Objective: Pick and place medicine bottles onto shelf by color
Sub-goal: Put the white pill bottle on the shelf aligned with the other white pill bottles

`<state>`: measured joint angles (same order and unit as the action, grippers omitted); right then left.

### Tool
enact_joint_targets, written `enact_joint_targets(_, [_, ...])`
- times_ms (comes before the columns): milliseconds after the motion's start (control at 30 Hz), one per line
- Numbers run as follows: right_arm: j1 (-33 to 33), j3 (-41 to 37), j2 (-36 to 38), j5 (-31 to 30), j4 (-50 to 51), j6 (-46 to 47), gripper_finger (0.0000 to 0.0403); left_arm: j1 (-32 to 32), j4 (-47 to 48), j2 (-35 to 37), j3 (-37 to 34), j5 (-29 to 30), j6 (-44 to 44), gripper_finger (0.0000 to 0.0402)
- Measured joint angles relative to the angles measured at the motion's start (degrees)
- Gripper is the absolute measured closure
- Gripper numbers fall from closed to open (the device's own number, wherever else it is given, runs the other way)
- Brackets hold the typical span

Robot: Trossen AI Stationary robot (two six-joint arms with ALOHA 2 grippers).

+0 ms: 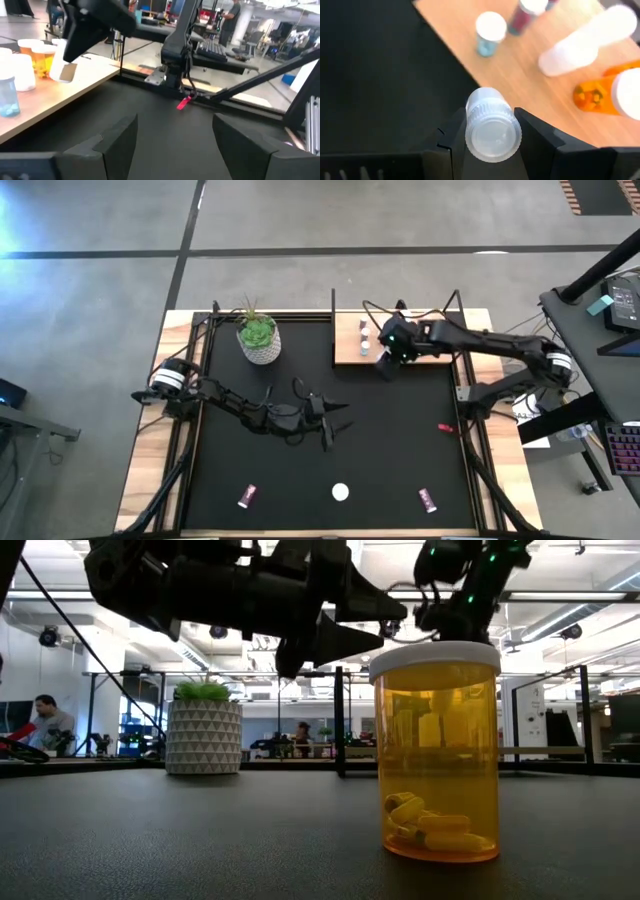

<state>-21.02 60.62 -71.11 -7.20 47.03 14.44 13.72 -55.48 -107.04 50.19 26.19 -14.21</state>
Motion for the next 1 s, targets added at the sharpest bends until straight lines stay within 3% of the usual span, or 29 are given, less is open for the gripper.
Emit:
enact_joint_targets(333, [-6.3,2.13,-8.2,0.2,0.76,-1.55,0.0266,0.0,2.66,0.0,-0.04,-0.06,0.06,0.0159])
enact_joint_targets(1000, [-6.79,9.57,-17.82,-0.94,4.66,-2.45,0.0266,0.0,5.42,0.04,-0.09,-0.03,0.09,0.0159])
